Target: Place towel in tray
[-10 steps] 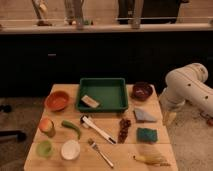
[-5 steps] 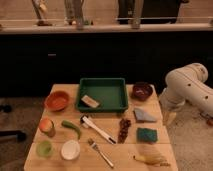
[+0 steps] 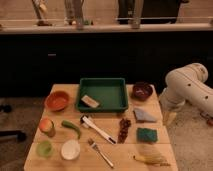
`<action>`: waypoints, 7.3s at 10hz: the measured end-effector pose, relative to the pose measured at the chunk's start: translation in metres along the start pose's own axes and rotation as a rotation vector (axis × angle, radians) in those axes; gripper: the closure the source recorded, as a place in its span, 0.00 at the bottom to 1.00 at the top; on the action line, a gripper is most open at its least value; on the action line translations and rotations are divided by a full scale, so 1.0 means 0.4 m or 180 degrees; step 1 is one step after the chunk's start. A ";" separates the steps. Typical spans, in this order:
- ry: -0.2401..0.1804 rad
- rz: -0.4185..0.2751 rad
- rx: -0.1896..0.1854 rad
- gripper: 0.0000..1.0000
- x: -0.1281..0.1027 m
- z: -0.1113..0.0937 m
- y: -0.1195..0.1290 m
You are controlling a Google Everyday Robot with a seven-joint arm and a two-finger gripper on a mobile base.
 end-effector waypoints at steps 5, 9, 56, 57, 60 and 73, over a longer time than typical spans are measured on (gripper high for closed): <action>-0.0171 0.0541 0.0061 0.20 0.028 0.020 -0.008; -0.0180 0.0755 0.0080 0.20 0.031 0.066 -0.014; -0.0682 0.1089 -0.0602 0.51 -0.020 0.531 -0.155; -0.0686 0.1085 -0.0609 0.61 -0.022 0.530 -0.156; -0.0701 0.1102 -0.0614 0.89 -0.018 0.520 -0.155; -0.0760 0.0610 -0.0300 1.00 -0.088 0.270 -0.183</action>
